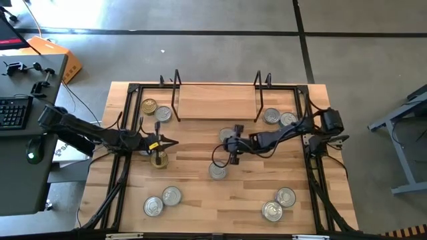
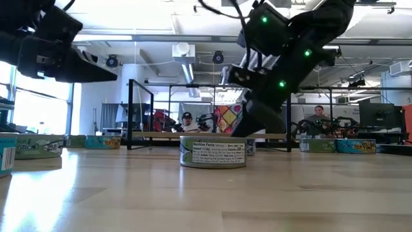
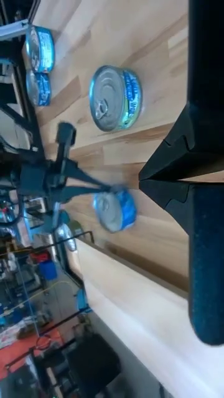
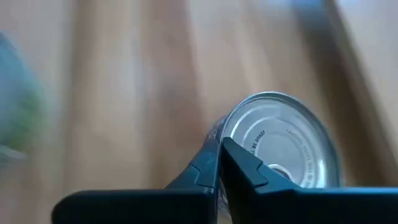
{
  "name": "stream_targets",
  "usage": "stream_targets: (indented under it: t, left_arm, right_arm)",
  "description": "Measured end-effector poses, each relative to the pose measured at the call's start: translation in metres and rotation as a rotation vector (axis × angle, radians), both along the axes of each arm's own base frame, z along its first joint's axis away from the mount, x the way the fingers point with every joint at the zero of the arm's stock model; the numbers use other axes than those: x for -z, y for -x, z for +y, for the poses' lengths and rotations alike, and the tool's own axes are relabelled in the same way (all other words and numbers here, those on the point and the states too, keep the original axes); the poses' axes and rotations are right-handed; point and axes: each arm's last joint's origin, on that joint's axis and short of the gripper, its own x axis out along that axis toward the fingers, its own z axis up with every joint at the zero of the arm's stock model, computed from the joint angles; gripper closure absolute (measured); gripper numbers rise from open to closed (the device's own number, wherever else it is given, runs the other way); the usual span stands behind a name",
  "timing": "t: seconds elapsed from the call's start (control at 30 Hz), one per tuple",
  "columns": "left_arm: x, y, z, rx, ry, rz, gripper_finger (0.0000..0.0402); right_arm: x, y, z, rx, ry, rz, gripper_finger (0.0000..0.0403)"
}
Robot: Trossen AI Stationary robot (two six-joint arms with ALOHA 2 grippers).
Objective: Stack canned seafood by type on shelf
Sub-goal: Put the blue tuna can on the shelf
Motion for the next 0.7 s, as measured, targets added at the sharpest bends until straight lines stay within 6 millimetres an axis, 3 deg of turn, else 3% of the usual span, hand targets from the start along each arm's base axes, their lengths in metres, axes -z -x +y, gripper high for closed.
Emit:
stream_targets:
  t: [0.3,0.53,0.7]
  left_arm:
    - [0.000,-0.017,-0.001,0.044,0.001,0.041,0.0401]
    - [-0.008,-0.052,0.004,0.120,0.014,0.161,0.0402]
    - [-0.005,-0.077,0.009,0.119,-0.093,0.248,0.0396]
  right_arm:
    - [-0.009,-0.015,0.006,-0.031,-0.212,-0.220,0.0403]
    - [-0.005,-0.029,0.007,0.043,-0.254,-0.245,0.0403]
    - [-0.005,-0.048,0.009,0.054,-0.279,-0.259,0.0403]
